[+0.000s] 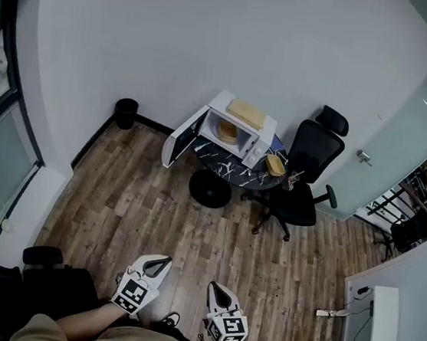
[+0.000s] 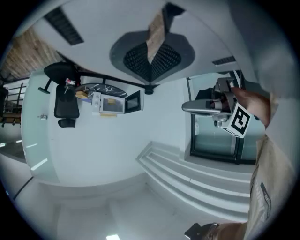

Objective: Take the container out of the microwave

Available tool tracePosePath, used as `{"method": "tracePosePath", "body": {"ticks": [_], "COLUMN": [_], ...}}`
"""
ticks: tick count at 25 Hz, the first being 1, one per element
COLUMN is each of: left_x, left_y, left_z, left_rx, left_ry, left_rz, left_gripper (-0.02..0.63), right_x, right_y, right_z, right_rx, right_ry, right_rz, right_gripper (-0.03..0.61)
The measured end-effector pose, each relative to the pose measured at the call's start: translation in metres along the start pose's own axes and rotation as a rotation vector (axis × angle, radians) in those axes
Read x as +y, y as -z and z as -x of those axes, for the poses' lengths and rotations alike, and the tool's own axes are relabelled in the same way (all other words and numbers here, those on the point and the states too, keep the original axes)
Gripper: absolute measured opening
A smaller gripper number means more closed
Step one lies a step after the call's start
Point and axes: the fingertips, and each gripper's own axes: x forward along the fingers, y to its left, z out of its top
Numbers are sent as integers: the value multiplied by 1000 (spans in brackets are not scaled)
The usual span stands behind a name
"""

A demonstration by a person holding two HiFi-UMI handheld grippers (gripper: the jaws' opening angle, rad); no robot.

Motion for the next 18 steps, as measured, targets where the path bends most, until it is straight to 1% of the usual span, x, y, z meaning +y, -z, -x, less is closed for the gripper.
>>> {"method": "tracePosePath", "body": {"ticks": [3,7,11,18], "left_x": [-8,-22,-23,-12], "left_y": [-17,-42,-71,-72], "left_z": [-17,-33,-45,-53], "left_rx": [-23,-61,-103,-96], "left_ry": [-6,-21,-38,-55], "left_rz": [-1,52,65,76], "left_gripper": [6,6,6,6], "right_x": [-21,-43,-56,-70], "right_y": [-18,-46,-67,-72], "right_z": [-2,5,8,3], "right_rx": [-48,-77,-95,-91], "right_ry": [-1,1,-16,-15], "right_rz": [2,26,13,25], "right_gripper": [8,8,8,8]}}
